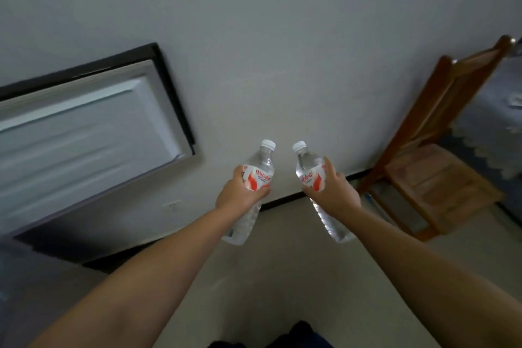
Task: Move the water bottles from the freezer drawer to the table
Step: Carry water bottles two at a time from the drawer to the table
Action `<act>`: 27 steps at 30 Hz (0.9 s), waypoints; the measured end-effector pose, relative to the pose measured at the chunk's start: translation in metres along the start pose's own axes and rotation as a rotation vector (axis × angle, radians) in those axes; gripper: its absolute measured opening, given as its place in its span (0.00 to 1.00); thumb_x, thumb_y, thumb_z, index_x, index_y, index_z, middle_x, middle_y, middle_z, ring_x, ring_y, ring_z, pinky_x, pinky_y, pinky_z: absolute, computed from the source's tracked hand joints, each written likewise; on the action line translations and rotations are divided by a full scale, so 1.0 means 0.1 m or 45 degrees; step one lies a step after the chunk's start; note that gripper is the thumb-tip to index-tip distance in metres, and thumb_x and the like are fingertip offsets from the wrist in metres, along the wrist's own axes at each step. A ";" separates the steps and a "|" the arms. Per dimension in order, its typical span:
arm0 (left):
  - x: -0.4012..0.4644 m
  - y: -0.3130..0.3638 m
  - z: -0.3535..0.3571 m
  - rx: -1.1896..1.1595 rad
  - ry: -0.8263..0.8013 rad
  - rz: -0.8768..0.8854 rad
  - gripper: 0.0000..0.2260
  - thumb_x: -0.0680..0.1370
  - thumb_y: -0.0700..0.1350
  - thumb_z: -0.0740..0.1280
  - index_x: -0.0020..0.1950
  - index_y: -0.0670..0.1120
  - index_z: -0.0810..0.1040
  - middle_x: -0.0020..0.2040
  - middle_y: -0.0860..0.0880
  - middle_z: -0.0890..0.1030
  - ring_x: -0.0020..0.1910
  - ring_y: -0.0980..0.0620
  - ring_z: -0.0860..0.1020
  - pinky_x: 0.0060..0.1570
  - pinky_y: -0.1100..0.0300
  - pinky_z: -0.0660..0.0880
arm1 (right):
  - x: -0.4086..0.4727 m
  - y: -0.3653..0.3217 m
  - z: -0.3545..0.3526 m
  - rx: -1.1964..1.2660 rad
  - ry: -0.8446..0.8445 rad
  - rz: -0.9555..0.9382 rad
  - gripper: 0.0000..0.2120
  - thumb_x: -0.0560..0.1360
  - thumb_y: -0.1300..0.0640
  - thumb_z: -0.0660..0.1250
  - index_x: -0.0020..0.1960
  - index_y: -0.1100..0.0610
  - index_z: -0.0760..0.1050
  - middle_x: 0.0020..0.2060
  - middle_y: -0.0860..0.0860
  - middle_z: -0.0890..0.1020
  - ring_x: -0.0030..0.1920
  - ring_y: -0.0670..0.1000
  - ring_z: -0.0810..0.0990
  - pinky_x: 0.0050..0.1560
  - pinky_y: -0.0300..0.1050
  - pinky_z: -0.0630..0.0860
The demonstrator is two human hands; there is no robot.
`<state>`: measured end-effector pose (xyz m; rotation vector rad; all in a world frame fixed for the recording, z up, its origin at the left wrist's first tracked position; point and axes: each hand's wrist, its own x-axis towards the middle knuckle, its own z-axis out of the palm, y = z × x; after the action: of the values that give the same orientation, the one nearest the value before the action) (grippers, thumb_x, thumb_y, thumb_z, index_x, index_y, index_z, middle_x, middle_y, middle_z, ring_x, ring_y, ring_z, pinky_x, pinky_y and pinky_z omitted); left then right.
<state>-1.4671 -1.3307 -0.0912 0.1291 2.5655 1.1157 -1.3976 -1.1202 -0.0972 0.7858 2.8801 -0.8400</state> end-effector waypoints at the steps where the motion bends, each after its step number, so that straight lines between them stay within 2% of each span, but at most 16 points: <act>1: 0.05 0.18 0.17 0.010 -0.033 0.040 0.35 0.69 0.59 0.72 0.70 0.51 0.62 0.56 0.50 0.79 0.50 0.48 0.78 0.49 0.55 0.73 | 0.04 0.21 -0.14 0.009 0.033 0.044 0.40 0.71 0.37 0.65 0.75 0.47 0.49 0.62 0.59 0.74 0.58 0.60 0.77 0.52 0.51 0.72; 4: 0.14 0.66 0.62 0.032 -0.129 0.142 0.34 0.69 0.59 0.73 0.69 0.51 0.63 0.55 0.50 0.79 0.48 0.49 0.77 0.49 0.55 0.74 | 0.07 0.73 -0.48 0.004 0.118 0.133 0.41 0.71 0.35 0.65 0.75 0.48 0.49 0.60 0.58 0.75 0.55 0.58 0.78 0.53 0.52 0.76; 8: 0.21 1.25 1.17 0.056 -0.263 0.284 0.32 0.70 0.58 0.73 0.68 0.50 0.63 0.54 0.49 0.79 0.51 0.46 0.79 0.54 0.51 0.76 | 0.00 1.31 -0.83 0.066 0.312 0.267 0.40 0.70 0.35 0.65 0.74 0.47 0.51 0.61 0.56 0.75 0.55 0.55 0.79 0.55 0.53 0.78; 14: 0.26 1.92 1.88 0.083 -0.467 0.464 0.30 0.70 0.56 0.73 0.67 0.49 0.65 0.55 0.48 0.79 0.52 0.47 0.78 0.53 0.54 0.74 | -0.22 2.00 -1.20 0.158 0.406 0.542 0.41 0.71 0.36 0.66 0.75 0.44 0.47 0.64 0.54 0.73 0.58 0.56 0.78 0.46 0.46 0.75; 19: 0.32 2.54 2.65 0.109 -0.767 0.651 0.29 0.71 0.55 0.73 0.66 0.50 0.65 0.52 0.54 0.75 0.52 0.51 0.77 0.52 0.56 0.76 | -0.37 2.66 -1.54 0.279 0.537 0.716 0.43 0.70 0.37 0.68 0.75 0.42 0.46 0.65 0.55 0.72 0.58 0.55 0.77 0.52 0.54 0.79; 24: 0.44 3.23 3.48 0.135 -1.001 0.788 0.33 0.70 0.57 0.73 0.70 0.52 0.62 0.57 0.51 0.77 0.53 0.50 0.79 0.52 0.49 0.80 | -0.38 3.29 -1.93 0.317 0.712 0.898 0.43 0.70 0.37 0.68 0.76 0.42 0.46 0.64 0.55 0.72 0.58 0.55 0.77 0.51 0.50 0.79; 27: 0.46 3.79 4.00 0.179 -1.122 0.900 0.30 0.71 0.54 0.72 0.69 0.52 0.62 0.55 0.51 0.77 0.51 0.50 0.79 0.52 0.49 0.79 | -0.36 3.68 -2.23 0.364 0.804 1.063 0.43 0.69 0.35 0.68 0.75 0.41 0.47 0.63 0.55 0.72 0.57 0.55 0.77 0.53 0.53 0.79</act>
<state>-1.3929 -0.7830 -0.0831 1.3132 1.7844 0.7856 -1.1667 -0.7558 -0.0824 2.4022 2.3800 -0.9824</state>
